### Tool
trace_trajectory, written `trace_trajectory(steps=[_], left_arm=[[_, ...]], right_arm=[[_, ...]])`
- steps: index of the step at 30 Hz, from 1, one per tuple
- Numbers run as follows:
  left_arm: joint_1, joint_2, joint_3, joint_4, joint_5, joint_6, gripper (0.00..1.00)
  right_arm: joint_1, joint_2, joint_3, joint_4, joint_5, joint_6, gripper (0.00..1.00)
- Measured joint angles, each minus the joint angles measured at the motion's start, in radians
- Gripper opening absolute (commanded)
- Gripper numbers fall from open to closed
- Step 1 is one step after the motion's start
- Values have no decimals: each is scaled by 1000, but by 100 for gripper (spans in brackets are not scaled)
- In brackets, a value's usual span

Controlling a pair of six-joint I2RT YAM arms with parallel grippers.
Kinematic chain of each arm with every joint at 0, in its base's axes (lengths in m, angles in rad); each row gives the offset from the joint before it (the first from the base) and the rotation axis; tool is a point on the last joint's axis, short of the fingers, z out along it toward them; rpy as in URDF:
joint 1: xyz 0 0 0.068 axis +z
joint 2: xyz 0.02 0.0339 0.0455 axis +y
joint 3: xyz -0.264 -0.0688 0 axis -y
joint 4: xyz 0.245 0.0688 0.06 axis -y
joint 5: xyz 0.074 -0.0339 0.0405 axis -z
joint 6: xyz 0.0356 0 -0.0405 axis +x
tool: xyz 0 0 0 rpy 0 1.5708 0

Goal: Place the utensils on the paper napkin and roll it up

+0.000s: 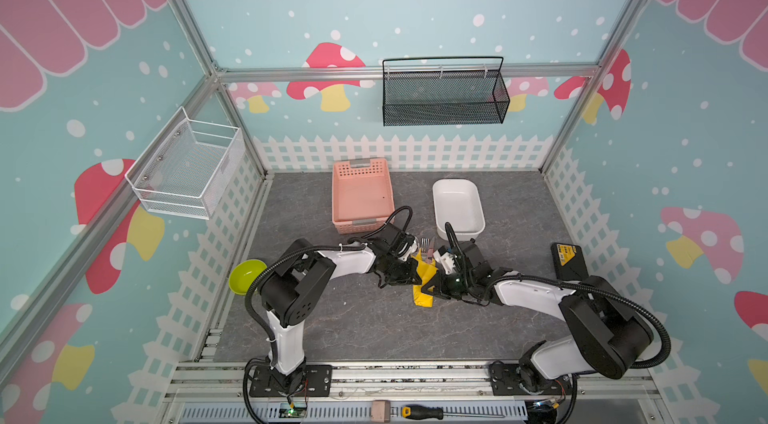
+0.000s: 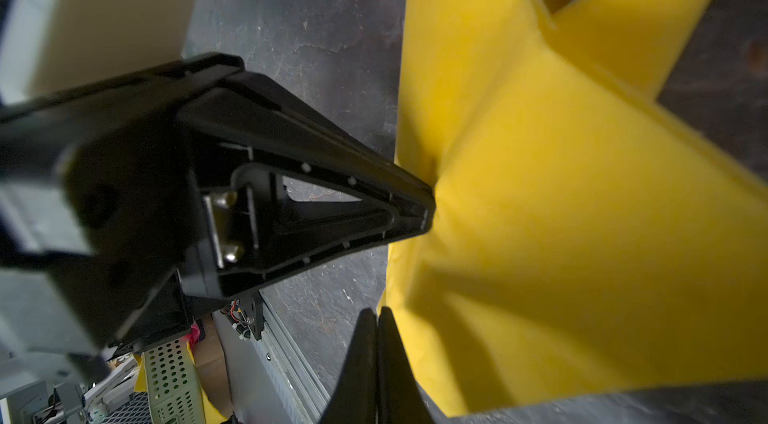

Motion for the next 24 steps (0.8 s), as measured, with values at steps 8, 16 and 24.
trace_trajectory(steps=[8,16,24], left_arm=[[0,0,0,0,-1,0,3],[0,0,0,-1,-3,0,6],[-6,-34,9,-64,-53,5,9]], right_arm=[[0,17,-25,-23,10,-10,5],[0,35,-30,-12,8,-34,3],[0,33,-44,13,5,-49,0]])
